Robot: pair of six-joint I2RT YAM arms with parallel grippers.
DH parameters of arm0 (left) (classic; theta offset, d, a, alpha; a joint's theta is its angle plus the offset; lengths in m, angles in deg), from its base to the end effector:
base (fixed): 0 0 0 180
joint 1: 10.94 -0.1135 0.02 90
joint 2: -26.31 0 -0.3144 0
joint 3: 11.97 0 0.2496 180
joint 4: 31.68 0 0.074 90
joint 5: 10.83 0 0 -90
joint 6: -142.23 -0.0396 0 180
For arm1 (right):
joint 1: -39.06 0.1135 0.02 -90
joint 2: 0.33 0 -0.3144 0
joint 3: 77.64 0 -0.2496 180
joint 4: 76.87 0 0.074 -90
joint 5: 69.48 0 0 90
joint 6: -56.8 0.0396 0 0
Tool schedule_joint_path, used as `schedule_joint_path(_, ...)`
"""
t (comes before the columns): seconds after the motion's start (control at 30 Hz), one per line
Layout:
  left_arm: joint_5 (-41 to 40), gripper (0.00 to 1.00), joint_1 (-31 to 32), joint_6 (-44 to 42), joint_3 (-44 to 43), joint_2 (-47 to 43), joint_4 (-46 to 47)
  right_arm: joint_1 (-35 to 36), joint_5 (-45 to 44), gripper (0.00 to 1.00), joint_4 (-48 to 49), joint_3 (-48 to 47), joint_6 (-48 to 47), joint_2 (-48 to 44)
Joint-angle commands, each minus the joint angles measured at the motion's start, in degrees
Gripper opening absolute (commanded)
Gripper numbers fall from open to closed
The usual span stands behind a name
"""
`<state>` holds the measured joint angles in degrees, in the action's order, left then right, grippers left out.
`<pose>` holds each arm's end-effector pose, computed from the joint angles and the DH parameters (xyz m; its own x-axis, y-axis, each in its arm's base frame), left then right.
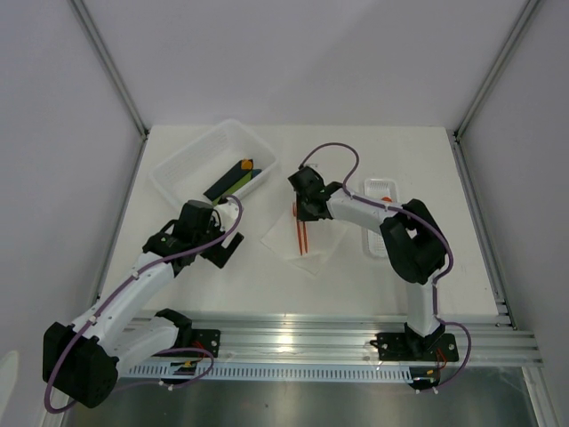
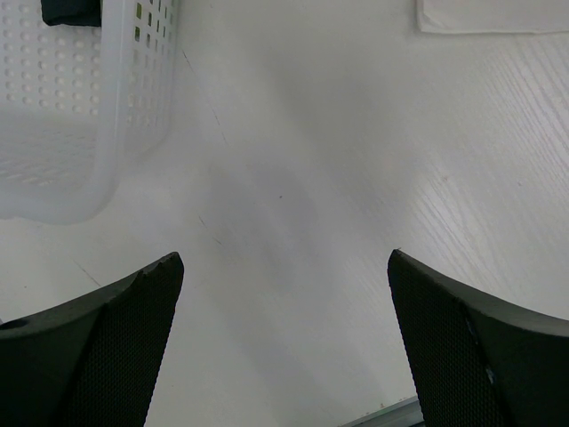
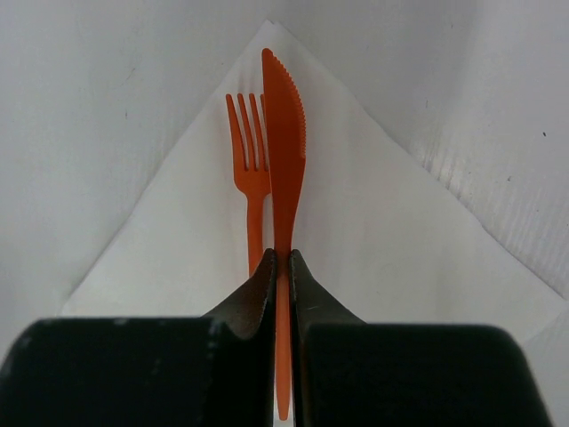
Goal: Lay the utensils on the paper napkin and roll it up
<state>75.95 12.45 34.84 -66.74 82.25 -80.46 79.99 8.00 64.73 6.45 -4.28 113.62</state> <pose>0.1537 -0.0641 0.2820 -0.5619 0.5682 -0.6012 0.5566 0.7974 0.2333 0.3435 0.2865 0.2297 -0.8166 -0.0832 -0.5712 -0.1761 0.9783 0.1092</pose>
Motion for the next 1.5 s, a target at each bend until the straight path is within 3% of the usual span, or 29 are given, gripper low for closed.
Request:
schedule_joint_path(0.0,0.76,1.0,0.07,0.86,0.52,-0.22,1.12,-0.32,0.73,0.0,1.46,-1.5,1.22,1.62)
schedule_joint_path(0.6,1.03,0.99,0.07,0.86,0.26,0.04,0.95,-1.29,3.37,0.01,2.43,-0.71,2.45,3.38)
schedule_joint_path(0.87,1.03,0.99,0.07,0.86,0.26,0.13,0.95,-1.29,3.55,0.15,2.17,-0.71,2.01,2.86)
schedule_joint_path(1.13,1.29,1.0,0.07,0.86,0.43,0.22,0.95,-1.2,2.85,0.21,1.99,-0.62,1.57,1.54)
schedule_joint_path(1.27,1.38,0.99,0.07,0.86,0.34,0.22,0.68,-1.55,1.79,0.21,0.68,-1.32,0.43,-0.3)
schedule_joint_path(1.47,1.47,0.99,0.16,0.69,0.34,0.31,0.77,-4.27,-3.12,0.21,-1.88,0.25,-3.96,-14.0)
